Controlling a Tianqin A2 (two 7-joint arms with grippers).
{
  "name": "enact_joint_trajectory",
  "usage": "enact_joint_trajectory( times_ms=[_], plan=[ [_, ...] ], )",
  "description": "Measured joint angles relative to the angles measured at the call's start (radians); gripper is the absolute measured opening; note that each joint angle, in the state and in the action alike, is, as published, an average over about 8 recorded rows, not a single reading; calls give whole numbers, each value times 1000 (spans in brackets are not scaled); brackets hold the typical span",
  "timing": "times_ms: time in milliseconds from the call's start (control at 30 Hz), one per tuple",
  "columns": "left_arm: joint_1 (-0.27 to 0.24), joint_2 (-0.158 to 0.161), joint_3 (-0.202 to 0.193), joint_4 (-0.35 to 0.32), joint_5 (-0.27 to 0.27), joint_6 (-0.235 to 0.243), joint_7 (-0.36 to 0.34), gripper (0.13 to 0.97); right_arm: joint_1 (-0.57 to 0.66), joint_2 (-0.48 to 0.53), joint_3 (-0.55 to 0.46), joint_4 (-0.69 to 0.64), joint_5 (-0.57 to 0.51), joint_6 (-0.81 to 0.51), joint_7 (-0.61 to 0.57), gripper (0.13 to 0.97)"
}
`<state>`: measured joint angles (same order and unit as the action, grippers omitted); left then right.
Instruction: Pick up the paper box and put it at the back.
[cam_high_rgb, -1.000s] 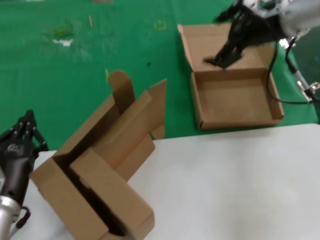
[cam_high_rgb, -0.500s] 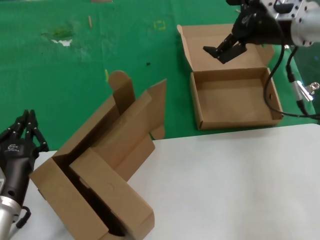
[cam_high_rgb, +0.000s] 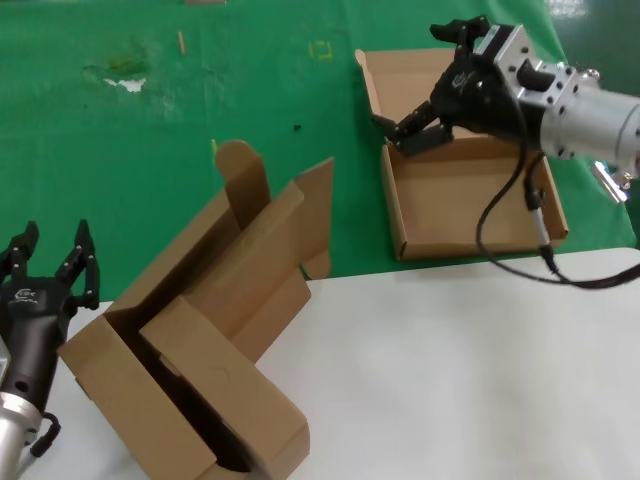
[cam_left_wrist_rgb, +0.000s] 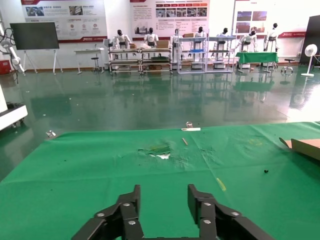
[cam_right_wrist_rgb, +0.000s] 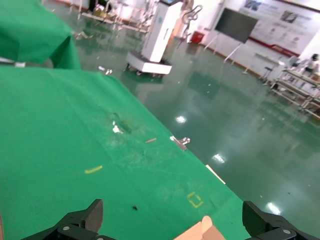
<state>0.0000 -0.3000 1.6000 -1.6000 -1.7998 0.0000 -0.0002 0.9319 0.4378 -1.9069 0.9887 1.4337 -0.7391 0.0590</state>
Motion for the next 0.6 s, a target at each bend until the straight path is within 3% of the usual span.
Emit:
enact_joint_trajectory(
  times_ms=[133, 400, 600],
  plan=[
    [0, 0, 0, 0, 0, 0, 0, 344, -68, -10, 23, 45, 27, 54, -4, 966],
    [0, 0, 0, 0, 0, 0, 0, 541, -205, -30, 67, 134, 80, 162, -13, 966],
    [0, 0, 0, 0, 0, 0, 0, 638, -306, -45, 101, 201, 120, 243, -19, 966]
  ],
)
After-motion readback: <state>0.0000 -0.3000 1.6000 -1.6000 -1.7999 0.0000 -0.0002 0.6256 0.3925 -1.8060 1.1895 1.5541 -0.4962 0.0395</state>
